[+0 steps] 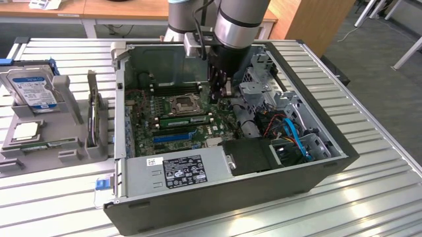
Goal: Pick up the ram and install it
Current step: 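Press down the ram until it locks into place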
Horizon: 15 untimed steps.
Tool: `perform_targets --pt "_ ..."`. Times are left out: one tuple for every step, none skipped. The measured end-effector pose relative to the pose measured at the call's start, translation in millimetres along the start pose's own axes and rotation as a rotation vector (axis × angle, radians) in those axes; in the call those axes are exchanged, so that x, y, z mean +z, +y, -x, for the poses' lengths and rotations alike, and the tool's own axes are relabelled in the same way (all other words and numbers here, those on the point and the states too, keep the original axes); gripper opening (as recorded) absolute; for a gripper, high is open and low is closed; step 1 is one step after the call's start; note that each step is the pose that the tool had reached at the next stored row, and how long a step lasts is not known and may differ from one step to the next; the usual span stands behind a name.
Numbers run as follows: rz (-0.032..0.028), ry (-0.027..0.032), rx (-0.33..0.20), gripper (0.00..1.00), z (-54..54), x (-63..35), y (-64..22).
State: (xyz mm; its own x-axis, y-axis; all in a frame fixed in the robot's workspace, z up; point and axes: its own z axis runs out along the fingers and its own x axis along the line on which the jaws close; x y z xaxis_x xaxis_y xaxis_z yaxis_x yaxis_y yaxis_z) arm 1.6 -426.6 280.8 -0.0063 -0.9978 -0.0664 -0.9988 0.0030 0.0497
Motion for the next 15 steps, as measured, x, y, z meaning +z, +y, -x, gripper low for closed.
perform_targets --pt "0.0 0.0 0.0 0.1 0.0 0.7 0.0" --pt "0.0 -0.0001 0.0 0.1 -0.1 1.3 -0.1" --pt "0.0 0.0001 0.0 0.1 -0.1 1.9 -0.1" --pt "0.0 0.0 0.0 0.1 -0.2 2.5 -0.1" --pt "0.0 0.0 0.0 0.1 -0.2 3.2 -0.1" --pt "0.0 0.0 0.0 0.1 -0.3 3.9 -0.2" --pt "0.0 0.0 0.0 0.1 -0.3 4.6 -0.2" --pt "0.0 -0.0001 0.0 0.1 -0.4 5.3 -0.3" --pt "0.0 -0.0001 0.0 0.1 -0.4 5.9 -0.3" --pt "0.0 0.0 0.0 0.1 -0.4 6.6 -0.3" --pt "0.0 0.0 0.0 0.1 -0.5 7.3 -0.4" --pt "0.0 0.0 0.0 0.1 -0.5 8.0 -0.4" --pt "0.0 -0.0001 0.0 0.1 -0.6 8.9 -0.4" --pt "0.0 0.0 0.0 0.1 -0.6 9.6 -0.5" --pt "0.0 0.0 0.0 0.1 -0.7 10.3 -0.5"
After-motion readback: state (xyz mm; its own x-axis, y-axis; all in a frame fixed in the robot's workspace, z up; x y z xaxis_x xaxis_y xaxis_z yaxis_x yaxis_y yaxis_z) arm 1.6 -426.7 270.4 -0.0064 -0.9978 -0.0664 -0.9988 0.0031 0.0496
